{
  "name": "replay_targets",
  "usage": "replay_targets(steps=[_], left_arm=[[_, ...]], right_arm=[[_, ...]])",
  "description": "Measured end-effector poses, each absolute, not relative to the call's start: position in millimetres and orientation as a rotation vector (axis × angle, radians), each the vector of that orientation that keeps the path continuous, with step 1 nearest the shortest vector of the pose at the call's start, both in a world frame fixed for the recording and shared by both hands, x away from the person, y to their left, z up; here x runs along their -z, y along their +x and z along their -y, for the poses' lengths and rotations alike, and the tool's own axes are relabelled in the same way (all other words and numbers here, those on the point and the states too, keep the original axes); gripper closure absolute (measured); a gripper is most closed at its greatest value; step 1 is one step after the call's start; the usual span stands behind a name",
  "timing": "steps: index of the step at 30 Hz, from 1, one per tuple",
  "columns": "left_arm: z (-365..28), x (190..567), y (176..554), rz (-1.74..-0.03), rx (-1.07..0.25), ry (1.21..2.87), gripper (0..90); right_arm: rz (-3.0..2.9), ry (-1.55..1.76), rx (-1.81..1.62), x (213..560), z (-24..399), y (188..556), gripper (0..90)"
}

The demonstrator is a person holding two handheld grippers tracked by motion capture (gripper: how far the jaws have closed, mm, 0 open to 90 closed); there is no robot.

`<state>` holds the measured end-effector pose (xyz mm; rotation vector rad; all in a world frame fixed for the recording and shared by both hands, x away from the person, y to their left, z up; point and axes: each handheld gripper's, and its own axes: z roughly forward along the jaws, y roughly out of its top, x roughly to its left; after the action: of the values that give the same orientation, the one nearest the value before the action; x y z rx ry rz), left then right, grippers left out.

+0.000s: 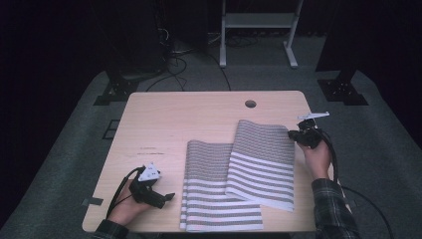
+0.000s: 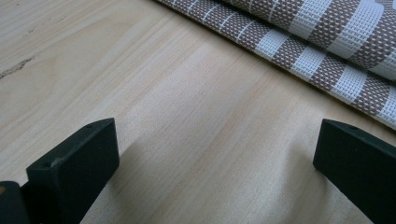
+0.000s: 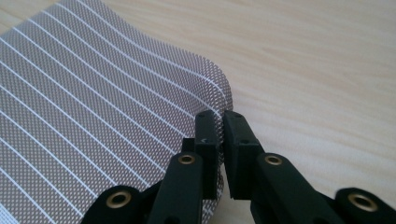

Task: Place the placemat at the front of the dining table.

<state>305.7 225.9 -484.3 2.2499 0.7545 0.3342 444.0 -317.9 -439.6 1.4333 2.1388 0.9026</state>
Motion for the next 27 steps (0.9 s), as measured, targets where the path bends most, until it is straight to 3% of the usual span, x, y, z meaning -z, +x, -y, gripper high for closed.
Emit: replay_targets(steps=[10, 27], left_arm=[[-226.0, 484.3, 305.7, -0.754, -0.334, 2.250, 0.0], [-226.0, 484.1, 305.6, -0.755, -0.333, 2.252, 0.0]], right_arm=[[-2.087, 1.445, -0.928, 429.8, 322.0, 432.0, 51.1], [-2.134, 1.395, -0.938, 433.8, 302.3, 373.2, 44.8]])
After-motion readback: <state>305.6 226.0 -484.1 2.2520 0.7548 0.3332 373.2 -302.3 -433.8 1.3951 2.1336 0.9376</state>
